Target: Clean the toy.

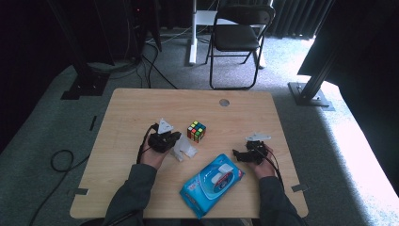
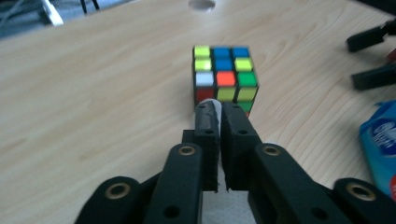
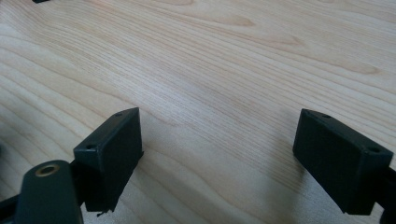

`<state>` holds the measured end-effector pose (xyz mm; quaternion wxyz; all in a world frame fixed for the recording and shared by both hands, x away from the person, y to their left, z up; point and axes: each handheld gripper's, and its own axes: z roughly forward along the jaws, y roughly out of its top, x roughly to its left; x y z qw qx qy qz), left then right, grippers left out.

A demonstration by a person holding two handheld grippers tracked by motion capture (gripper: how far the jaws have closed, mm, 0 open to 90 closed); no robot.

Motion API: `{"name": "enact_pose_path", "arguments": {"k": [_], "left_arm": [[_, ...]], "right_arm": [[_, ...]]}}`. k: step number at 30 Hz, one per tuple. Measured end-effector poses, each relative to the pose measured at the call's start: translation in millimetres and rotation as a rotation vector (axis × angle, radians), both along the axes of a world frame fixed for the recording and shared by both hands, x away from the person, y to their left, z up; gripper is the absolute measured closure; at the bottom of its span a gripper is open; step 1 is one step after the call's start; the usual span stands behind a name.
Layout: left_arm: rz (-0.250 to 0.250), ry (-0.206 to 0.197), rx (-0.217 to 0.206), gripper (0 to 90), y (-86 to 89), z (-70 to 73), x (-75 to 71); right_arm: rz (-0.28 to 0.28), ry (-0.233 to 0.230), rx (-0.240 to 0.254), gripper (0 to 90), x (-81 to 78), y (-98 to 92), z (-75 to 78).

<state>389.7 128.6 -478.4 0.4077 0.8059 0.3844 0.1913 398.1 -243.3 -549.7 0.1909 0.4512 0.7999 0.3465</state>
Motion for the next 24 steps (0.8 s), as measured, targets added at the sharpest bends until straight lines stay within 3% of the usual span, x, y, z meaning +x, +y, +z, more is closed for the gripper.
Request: {"name": "enact_pose_path", "arguments": {"k": [7,11,16,24], "left_arm": [[0.011,0.09,0.031,57.8,-4.0,-24.3,5.7],[0.012,0.122,0.047,47.9,-5.3,-34.4,6.8],[0.01,0.157,0.052,40.5,-4.4,-44.8,7.6],[0.013,0.192,0.069,38.7,-3.9,-53.0,8.6]], "right_arm": [[0.0,0.0,0.0,15.3,0.0,0.0,0.0],[0.0,0.0,0.0,15.3,0.0,0.0,0.0],[0.0,0.0,0.0,15.3,0.0,0.0,0.0],[0.004,0.003,-0.004,13.8,0.5,1.0,0.0]]}}
